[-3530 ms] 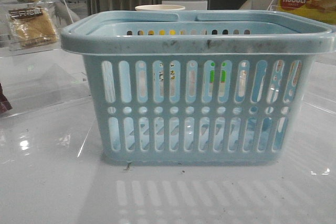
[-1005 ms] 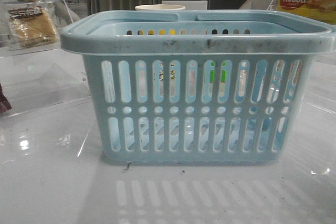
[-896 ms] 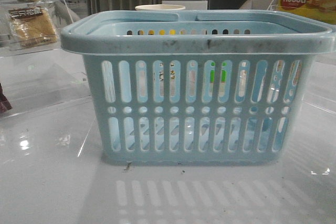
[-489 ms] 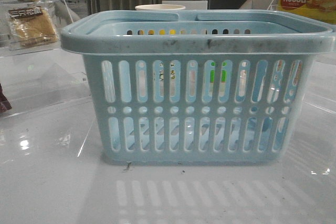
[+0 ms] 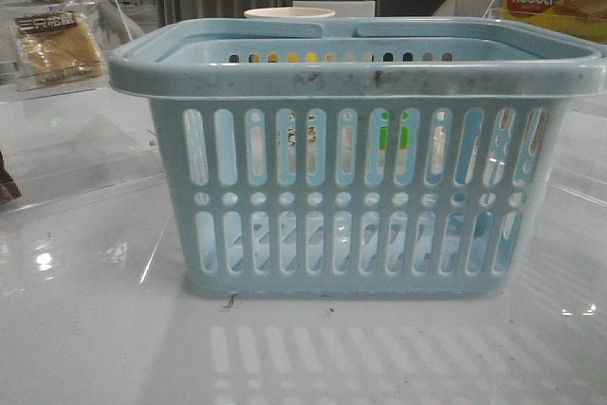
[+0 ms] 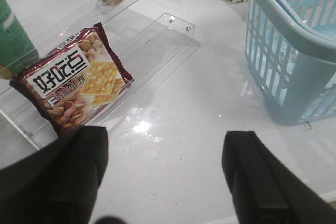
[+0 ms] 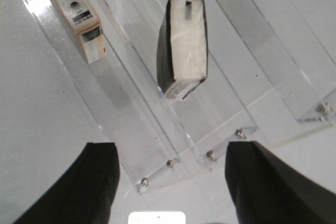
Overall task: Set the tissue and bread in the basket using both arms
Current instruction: 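Reach the right gripper to the white tissue pack on the shelf and grasp it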
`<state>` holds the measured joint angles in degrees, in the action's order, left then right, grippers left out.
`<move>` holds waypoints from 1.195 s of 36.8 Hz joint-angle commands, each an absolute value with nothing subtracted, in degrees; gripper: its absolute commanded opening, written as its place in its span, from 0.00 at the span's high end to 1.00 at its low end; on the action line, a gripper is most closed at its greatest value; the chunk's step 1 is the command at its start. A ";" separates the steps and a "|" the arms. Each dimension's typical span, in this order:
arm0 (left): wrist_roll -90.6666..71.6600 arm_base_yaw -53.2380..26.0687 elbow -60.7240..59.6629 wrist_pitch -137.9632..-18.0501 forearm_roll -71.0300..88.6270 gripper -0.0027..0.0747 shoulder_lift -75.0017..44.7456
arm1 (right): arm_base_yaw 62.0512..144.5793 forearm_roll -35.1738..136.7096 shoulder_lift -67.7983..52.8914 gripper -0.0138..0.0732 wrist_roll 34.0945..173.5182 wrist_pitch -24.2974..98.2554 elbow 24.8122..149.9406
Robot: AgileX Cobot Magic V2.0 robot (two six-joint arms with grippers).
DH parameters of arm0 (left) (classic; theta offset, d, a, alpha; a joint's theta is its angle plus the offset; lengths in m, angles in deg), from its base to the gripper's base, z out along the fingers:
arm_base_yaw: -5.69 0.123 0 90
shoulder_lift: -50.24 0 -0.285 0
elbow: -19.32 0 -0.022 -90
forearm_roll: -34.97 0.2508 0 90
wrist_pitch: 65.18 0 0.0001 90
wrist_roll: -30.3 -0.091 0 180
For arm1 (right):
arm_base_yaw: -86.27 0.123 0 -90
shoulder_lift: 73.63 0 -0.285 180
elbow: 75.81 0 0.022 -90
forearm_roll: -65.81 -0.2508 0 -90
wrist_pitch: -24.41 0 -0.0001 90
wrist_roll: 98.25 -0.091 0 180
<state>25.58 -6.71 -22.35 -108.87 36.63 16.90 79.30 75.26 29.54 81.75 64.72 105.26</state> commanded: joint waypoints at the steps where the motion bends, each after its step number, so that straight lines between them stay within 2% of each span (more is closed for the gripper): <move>1: 26.19 -7.05 -20.51 -104.29 36.69 0.30 16.15 | 78.94 77.45 29.83 0.22 81.75 60.07 108.76; 21: 26.19 -7.05 -20.51 -104.29 36.35 0.31 16.15 | 78.67 79.96 34.86 0.22 81.75 48.23 109.29; 37: 26.19 -7.05 -20.51 -104.29 35.60 0.31 16.15 | 77.41 79.72 36.89 0.23 81.75 46.83 109.29; 41: 26.19 -7.05 -20.51 -104.29 35.60 0.31 16.15 | 77.41 79.72 37.02 0.32 81.75 46.70 109.29; 44: 26.19 -7.05 -20.51 -104.29 35.49 0.31 16.15 | 77.41 79.72 37.02 0.45 81.75 46.43 109.29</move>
<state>25.58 -6.71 -22.35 -108.87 36.13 16.90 77.88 78.56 40.19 81.75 50.39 107.18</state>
